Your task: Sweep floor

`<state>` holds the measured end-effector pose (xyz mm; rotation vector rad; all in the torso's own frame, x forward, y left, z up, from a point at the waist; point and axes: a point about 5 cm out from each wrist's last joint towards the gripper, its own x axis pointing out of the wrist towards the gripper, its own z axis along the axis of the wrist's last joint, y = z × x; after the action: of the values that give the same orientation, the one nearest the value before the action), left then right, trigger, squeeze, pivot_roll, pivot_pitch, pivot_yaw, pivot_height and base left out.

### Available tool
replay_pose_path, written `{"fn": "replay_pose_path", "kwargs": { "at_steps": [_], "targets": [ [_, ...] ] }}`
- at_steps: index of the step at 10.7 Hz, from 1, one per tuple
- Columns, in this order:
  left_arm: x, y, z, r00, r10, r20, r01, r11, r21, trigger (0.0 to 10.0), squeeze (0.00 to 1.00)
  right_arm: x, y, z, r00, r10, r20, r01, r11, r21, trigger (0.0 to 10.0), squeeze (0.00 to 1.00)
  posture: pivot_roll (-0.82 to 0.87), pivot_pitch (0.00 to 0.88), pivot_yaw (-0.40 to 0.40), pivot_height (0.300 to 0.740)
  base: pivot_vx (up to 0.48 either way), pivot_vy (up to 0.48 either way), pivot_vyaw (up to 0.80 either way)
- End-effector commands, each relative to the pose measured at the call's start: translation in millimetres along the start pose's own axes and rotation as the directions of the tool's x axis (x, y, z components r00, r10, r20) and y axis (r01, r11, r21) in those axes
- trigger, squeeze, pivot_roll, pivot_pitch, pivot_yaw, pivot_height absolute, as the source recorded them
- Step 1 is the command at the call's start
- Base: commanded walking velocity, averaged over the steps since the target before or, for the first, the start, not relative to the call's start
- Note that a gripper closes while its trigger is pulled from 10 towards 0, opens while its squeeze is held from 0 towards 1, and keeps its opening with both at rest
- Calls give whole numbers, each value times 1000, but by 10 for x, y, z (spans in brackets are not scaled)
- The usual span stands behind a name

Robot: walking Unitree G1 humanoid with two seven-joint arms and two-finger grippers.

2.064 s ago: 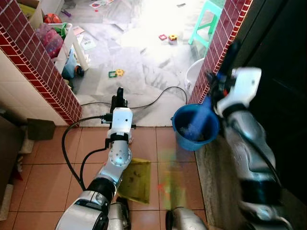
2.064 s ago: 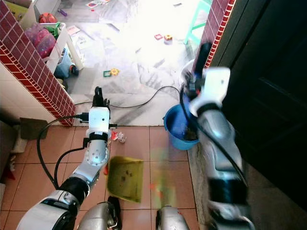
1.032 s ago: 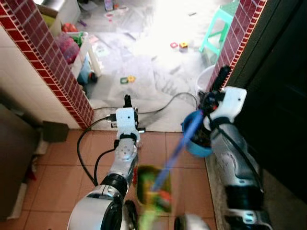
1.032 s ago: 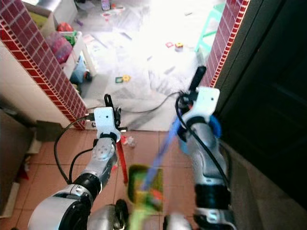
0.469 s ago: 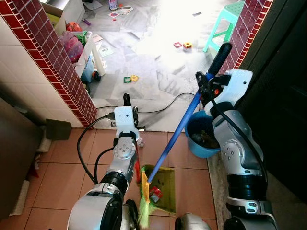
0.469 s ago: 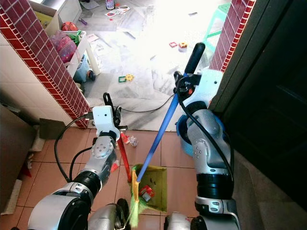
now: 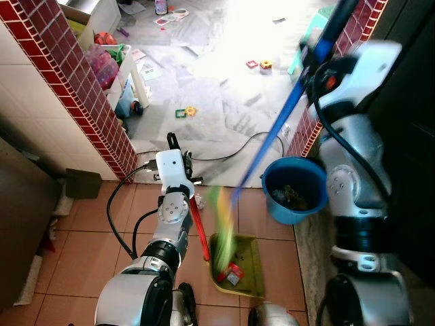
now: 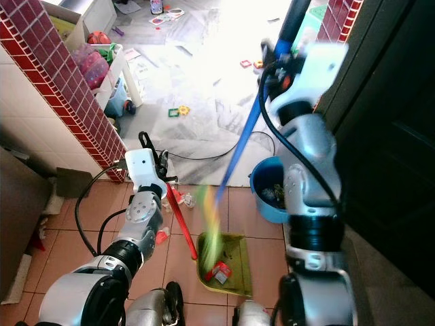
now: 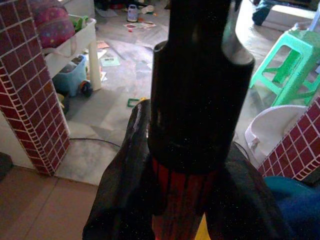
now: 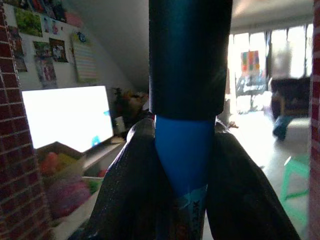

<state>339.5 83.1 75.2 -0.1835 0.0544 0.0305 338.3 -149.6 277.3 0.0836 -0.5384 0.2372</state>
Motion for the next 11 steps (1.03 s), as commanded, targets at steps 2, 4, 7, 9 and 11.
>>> {"fn": "replay_pose_path", "kwargs": {
  "at_steps": [2,4,7,9,11],
  "targets": [
    [-66,56,-173,996,14,-91,-16,1000,-17,10000,0,-1,18,37,998,52,38,-49,996,-71,10000,0,-261,48,55,740,0,0,0],
    [-61,68,-166,996,16,-88,-17,1000,-15,10000,0,-20,8,6,998,56,32,-53,995,-82,10000,0,-258,45,55,740,0,0,0],
    [-28,402,22,998,18,52,-22,998,59,10000,0,-662,-86,-677,980,54,-192,-99,967,-233,10000,0,-178,0,66,740,0,0,0],
    [-60,504,188,980,-26,198,-2,991,136,10000,0,-814,-57,-897,970,32,-242,-89,970,-228,10000,0,-161,0,70,740,0,0,0],
    [-30,544,383,956,-71,286,18,983,182,10000,0,-878,-11,-990,970,39,-241,-102,962,-255,10000,0,-151,0,75,740,0,0,0]
  ]
}}
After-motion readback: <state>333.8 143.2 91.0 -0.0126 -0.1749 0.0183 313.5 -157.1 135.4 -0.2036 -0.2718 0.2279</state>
